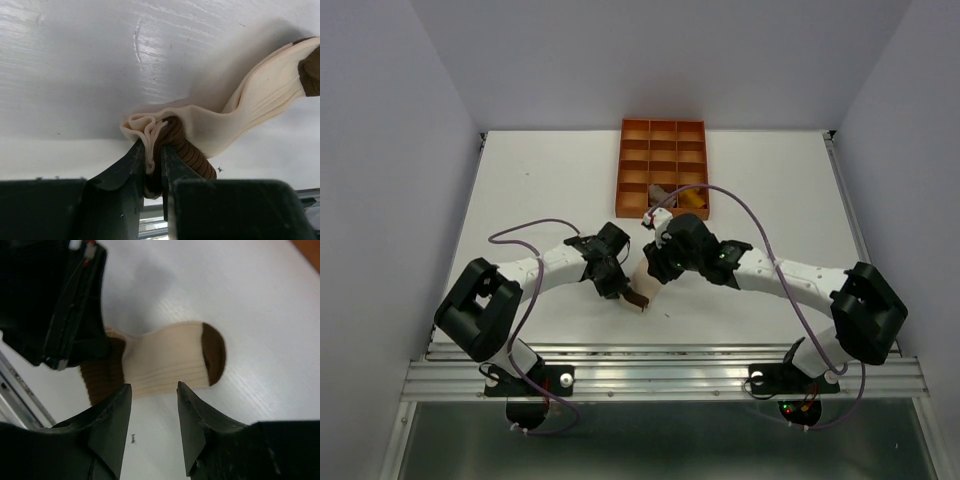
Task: Roll the socks
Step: Roll the sock at the center of the board.
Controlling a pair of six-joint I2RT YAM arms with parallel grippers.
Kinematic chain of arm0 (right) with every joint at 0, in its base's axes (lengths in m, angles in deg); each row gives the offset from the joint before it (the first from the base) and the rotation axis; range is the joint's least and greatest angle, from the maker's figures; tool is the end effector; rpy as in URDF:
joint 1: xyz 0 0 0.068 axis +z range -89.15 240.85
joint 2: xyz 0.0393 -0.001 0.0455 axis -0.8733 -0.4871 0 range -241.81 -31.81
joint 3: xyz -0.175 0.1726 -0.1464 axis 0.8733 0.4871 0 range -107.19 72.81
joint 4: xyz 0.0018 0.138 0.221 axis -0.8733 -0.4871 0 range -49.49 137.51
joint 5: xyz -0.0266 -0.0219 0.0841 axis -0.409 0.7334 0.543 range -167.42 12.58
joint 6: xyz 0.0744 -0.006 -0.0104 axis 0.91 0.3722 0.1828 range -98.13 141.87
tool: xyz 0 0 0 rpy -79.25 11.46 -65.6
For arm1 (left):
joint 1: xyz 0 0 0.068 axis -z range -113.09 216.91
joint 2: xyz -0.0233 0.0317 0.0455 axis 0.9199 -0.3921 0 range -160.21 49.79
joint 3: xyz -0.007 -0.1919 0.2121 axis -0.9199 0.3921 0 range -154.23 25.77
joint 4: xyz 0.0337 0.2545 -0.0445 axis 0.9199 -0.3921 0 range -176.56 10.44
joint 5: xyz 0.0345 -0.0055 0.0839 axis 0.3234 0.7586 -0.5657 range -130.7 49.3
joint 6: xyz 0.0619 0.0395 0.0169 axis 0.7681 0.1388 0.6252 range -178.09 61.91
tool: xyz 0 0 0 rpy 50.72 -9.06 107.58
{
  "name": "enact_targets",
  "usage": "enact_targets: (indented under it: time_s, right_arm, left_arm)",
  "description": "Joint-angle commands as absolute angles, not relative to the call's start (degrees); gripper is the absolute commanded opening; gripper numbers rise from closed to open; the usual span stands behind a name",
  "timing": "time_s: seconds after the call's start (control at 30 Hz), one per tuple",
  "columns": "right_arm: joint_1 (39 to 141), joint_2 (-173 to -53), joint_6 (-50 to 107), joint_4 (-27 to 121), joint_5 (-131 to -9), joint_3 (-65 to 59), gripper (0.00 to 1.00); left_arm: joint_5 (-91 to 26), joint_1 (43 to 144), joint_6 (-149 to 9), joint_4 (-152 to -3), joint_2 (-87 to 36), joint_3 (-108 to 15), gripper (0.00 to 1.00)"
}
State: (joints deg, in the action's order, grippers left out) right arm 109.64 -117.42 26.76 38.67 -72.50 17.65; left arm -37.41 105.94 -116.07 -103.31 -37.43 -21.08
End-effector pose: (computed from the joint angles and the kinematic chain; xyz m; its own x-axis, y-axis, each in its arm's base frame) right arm 0.2237 0.2638 0.2315 -0.4833 -0.4230 -0.7665 -0.7549 0.6448 0.1201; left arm 0.2241 -0.1864 0.1549 -0.9201 -0.3439 -0.1877 -0.2490 0.8832 -0.3976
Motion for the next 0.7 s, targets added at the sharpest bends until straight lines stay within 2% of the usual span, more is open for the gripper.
enact_targets:
  time_s: [0.0, 0.2, 0.67]
  right_arm:
    - [116.0, -115.2, 24.6, 44.1, -70.8, 20.3, 0.48]
    - [123.3, -117.1, 22.6, 46.9, -76.4, 21.2, 0.51]
    - [128.0, -126.5, 16.2, 49.2, -87.0, 17.8, 0.53]
  left_arm:
    - [-45.6, 106.2, -116.9, -114.0, -38.0, -18.5, 0.00]
    - [-45.7, 107.0, -117.5, -115.6, -37.4, -19.0, 0.00]
    - [-45.7, 107.6, -117.7, -117.0, -36.9, -20.0, 0.00]
